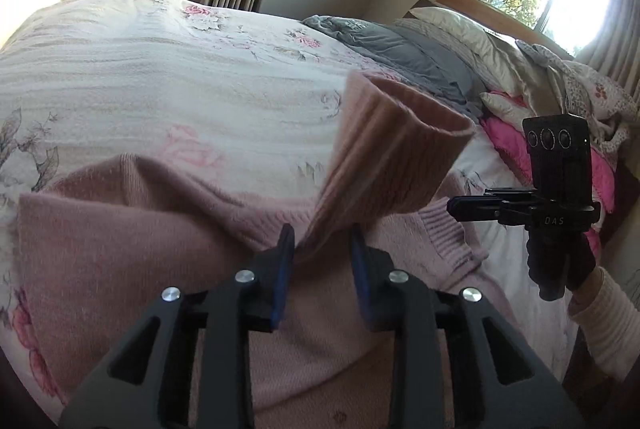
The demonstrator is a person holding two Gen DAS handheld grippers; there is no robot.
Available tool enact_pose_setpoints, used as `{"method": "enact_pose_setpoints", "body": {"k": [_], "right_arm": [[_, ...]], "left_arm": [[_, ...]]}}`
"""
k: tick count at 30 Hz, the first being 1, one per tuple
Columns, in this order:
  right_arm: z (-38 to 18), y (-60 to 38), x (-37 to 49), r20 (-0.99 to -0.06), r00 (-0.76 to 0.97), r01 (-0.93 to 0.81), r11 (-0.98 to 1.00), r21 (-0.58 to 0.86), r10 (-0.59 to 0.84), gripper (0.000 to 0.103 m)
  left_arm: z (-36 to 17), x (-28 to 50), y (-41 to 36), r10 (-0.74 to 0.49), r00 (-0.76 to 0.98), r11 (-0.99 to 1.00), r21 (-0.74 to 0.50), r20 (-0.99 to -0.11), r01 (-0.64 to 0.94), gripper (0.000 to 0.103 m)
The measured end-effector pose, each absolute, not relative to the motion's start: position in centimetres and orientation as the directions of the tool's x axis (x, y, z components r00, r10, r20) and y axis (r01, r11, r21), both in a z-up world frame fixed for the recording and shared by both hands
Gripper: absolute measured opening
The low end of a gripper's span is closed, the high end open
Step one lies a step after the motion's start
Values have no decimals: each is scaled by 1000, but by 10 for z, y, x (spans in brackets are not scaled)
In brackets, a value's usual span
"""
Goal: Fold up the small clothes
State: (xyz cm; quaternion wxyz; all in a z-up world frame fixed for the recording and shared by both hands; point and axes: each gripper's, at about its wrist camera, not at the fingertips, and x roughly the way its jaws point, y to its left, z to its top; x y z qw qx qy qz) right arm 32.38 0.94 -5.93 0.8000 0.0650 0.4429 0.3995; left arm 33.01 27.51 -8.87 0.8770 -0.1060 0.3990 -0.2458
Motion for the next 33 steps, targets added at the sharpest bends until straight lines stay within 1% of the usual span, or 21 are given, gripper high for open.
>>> {"method": "enact_pose_setpoints", "body": {"k": [3, 5, 6, 7, 8, 9, 10, 12, 14, 15, 16, 17, 18, 19, 20, 23, 25, 28, 31, 32, 33], "right_arm": [[-75, -5, 308, -701, 258, -549, 698, 460, 665, 12], [-80, -15, 307, -690, 245, -509, 696, 506, 681, 14], [-81, -18, 309, -677, 243, -486, 691, 535, 695, 17], [-82, -21, 311, -668, 245, -457, 692, 559, 702, 26], [-83, -22, 316, -658, 247, -425, 690, 586, 712, 34], [-85, -21, 322, -648, 244, -397, 684, 612, 722, 46], [-88, -19, 330, -643, 239, -377, 680, 629, 727, 46], [-94, -12, 341, -643, 237, -347, 681, 644, 729, 46], [-105, -2, 354, -678, 222, -292, 711, 640, 701, 46], [-113, 2, 360, -685, 217, -267, 717, 643, 695, 46], [-120, 6, 366, -685, 207, -248, 715, 654, 699, 41], [-125, 10, 371, -676, 195, -238, 703, 671, 711, 33], [-128, 13, 375, -672, 193, -234, 699, 676, 715, 20], [-128, 15, 378, -674, 203, -237, 703, 670, 710, 12], [-125, 15, 382, -662, 216, -244, 696, 675, 718, 12], [-109, 10, 394, -654, 299, -261, 719, 645, 695, 10], [-103, 8, 405, -668, 336, -250, 747, 616, 664, 10], [-114, 9, 418, -726, 321, -224, 794, 566, 608, 10], [-125, 12, 418, -760, 301, -225, 817, 531, 576, 12], [-121, 11, 413, -750, 315, -235, 814, 532, 581, 12], [-116, 9, 406, -735, 331, -248, 806, 537, 592, 18]], "left_arm": [[-108, 311, 290, -527, 508, 850, -423, -681, 316, 34], [-114, 307, 303, -531, 501, 846, -458, -683, 273, 35], [-114, 308, 308, -547, 500, 834, -491, -672, 252, 37], [-113, 310, 313, -567, 496, 816, -529, -657, 232, 39], [-112, 316, 314, -580, 494, 803, -556, -648, 213, 43], [-112, 321, 314, -586, 490, 795, -573, -645, 197, 48], [-113, 328, 312, -582, 485, 796, -579, -653, 175, 50], [-117, 342, 304, -563, 468, 809, -569, -682, 144, 50], [-123, 358, 297, -561, 441, 808, -579, -700, 110, 52], [-126, 365, 294, -560, 436, 805, -586, -705, 86, 50], [-128, 371, 292, -561, 438, 802, -593, -703, 75, 48], [-128, 376, 290, -557, 443, 803, -593, -703, 68, 40], [-128, 382, 288, -554, 446, 802, -594, -703, 59, 29], [-127, 388, 286, -558, 449, 797, -602, -698, 54, 22], [-125, 393, 286, -554, 456, 797, -602, -696, 49, 10], [-118, 407, 289, -519, 515, 808, -588, -682, 36, 9], [-116, 417, 292, -464, 548, 839, -543, -696, 21, 9], [-131, 429, 295, -414, 511, 875, -484, -754, -5, 10], [-131, 427, 294, -396, 505, 895, -445, -767, 25, 11], [-127, 423, 294, -391, 509, 897, -442, -767, 25, 17], [-121, 418, 294, -393, 513, 895, -445, -763, 24, 25]]}}
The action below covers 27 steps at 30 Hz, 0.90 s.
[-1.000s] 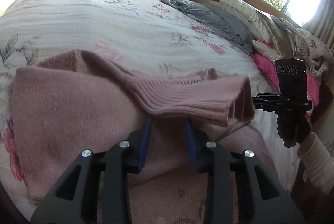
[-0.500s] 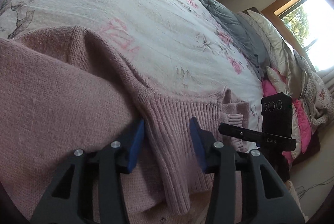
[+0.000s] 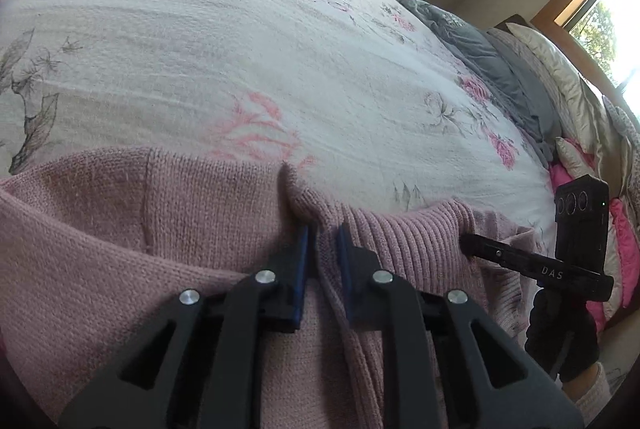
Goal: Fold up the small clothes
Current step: 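Open the right tool and lift both tools off the folded sweater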
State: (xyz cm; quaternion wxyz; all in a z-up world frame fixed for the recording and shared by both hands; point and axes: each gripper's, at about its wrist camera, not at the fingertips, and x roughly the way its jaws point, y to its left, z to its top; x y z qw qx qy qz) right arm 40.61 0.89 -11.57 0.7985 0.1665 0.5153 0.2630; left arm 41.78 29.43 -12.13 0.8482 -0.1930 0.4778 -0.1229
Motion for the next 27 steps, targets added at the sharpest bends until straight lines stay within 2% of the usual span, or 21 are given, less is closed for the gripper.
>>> {"method": "enact_pose_setpoints", "body": {"k": [1, 2, 3, 5, 8, 9, 10, 12, 14, 17, 18, 19, 20, 21, 23, 25, 27], "right_arm": [[-110, 6, 398, -729, 346, -253, 807, 533, 590, 24], [-104, 5, 389, -726, 358, -256, 810, 528, 587, 28], [-100, 1, 379, -720, 365, -264, 807, 528, 590, 30], [-97, -5, 360, -705, 361, -272, 792, 547, 611, 30], [-105, -4, 342, -702, 300, -258, 764, 592, 646, 30], [-110, 1, 337, -718, 277, -255, 769, 586, 638, 25], [-115, 4, 334, -743, 268, -255, 789, 560, 614, 13], [-124, 7, 328, -767, 271, -248, 812, 528, 582, 12], [-131, 6, 327, -772, 265, -226, 815, 533, 578, 11], [-131, 1, 326, -764, 257, -217, 806, 551, 591, 11], [-127, -1, 323, -754, 254, -226, 795, 562, 606, 12], [-122, -5, 317, -743, 252, -225, 784, 579, 621, 17], [-117, -9, 310, -736, 248, -222, 777, 589, 630, 18], [-111, -14, 299, -723, 258, -231, 767, 598, 641, 18], [-99, -24, 265, -703, 281, -257, 757, 601, 653, 19], [-93, -34, 220, -715, 305, -279, 776, 565, 630, 20], [-93, -46, 172, -750, 334, -273, 820, 503, 571, 29]], "left_arm": [[-114, 409, 295, -401, 524, 890, -454, -751, 32, 30], [-108, 400, 295, -404, 535, 889, -457, -742, 38, 43], [-103, 390, 293, -400, 539, 891, -452, -741, 40, 51], [-98, 369, 288, -426, 537, 881, -469, -728, 63, 56], [-109, 351, 278, -400, 490, 897, -439, -774, 39, 56], [-115, 349, 277, -388, 477, 902, -431, -788, 22, 51], [-118, 346, 276, -380, 487, 906, -422, -786, 25, 50], [-120, 344, 275, -324, 498, 932, -361, -804, 23, 32], [-122, 345, 279, -300, 494, 942, -336, -816, 16, 23], [-123, 344, 301, -341, 477, 912, -409, -810, -44, 9], [-122, 341, 307, -359, 474, 897, -437, -804, -63, 10], [-118, 334, 312, -366, 476, 887, -454, -800, -81, 12], [-112, 325, 315, -362, 487, 885, -457, -795, -90, 21], [-104, 312, 316, -357, 505, 885, -458, -786, -88, 36], [-88, 279, 317, -323, 540, 900, -429, -777, -79, 57], [-76, 239, 316, -297, 557, 918, -392, -776, -57, 61], [-71, 196, 318, -268, 554, 935, -351, -788, -46, 66]]}}
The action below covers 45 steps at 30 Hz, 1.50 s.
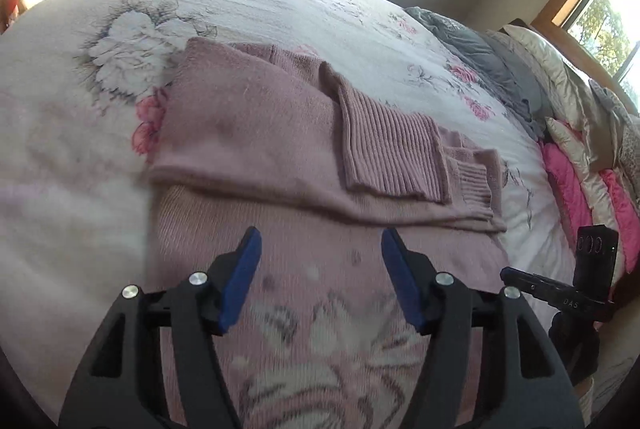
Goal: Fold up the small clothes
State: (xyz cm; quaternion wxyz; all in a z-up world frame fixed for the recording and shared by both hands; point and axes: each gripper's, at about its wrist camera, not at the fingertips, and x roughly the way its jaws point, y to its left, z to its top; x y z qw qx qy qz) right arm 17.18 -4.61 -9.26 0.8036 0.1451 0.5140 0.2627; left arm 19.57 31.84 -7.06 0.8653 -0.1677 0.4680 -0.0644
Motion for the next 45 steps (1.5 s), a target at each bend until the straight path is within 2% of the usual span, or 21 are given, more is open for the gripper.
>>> {"method": "enact_pose_setpoints", "body": {"k": [5, 9, 14, 22, 26, 39, 45], "right_arm": [[-96, -87, 58, -771, 382, -209, 861, 465, 509, 35], [-102, -107, -2, -812, 364, -143, 889, 435, 456, 46], [-115, -127, -44, -816, 343, -89, 880, 466, 466, 47], [-118, -122, -64, -834, 344, -115, 901, 419, 431, 51], [-120, -119, -64, -836, 339, -119, 901, 418, 433, 51], [-137, -113, -60, -846, 277, -135, 890, 435, 456, 51], [-144, -112, -63, -836, 255, -134, 874, 468, 486, 51]], "left_arm": [[-72, 84, 343, -170, 529, 954, -274, -831, -125, 70], [-76, 10, 361, -79, 513, 958, -208, -855, -199, 72], [-83, -43, 379, -59, 499, 941, -216, -865, -262, 74], [-92, -77, 389, -64, 481, 931, -226, -874, -288, 75], [-105, -81, 391, -103, 462, 917, -263, -881, -298, 75], [-114, -70, 378, -117, 437, 927, -256, -892, -273, 78], [-118, -64, 360, -200, 441, 922, -321, -875, -219, 78]]}}
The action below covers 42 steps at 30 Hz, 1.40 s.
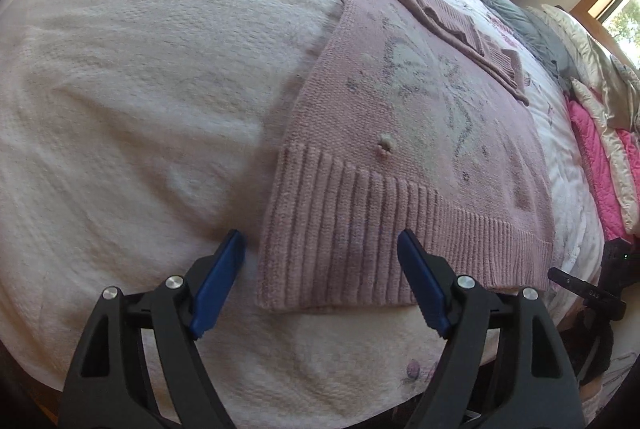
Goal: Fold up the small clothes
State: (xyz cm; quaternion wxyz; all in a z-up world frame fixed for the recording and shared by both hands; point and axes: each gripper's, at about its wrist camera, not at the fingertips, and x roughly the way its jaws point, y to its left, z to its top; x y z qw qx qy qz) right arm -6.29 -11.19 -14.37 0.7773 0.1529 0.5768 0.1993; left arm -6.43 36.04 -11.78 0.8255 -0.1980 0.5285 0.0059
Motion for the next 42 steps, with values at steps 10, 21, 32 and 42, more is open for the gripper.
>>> {"method": "enact_pose_setpoints", "body": {"k": [10, 21, 32, 42], "right_arm": [[-158, -113, -63, -816, 228, -100, 847, 523, 531, 12], [-101, -137, -46, -610, 286, -153, 664, 732, 739, 10], [-68, -146, 43, -634, 343, -140, 705, 695, 693, 10], [-121, -155, 130, -658, 289, 36, 679, 734, 696, 10]], "left_arm": [[-120, -66, 361, -180, 443, 922, -307, -878, -235, 38], [-81, -57, 383, -390, 554, 802, -567, -735, -188, 8], [-56, 40, 384, -326, 595, 832, -522, -734, -187, 8], [-99, 111, 414, -341, 551, 788, -551, -762, -275, 11]]}}
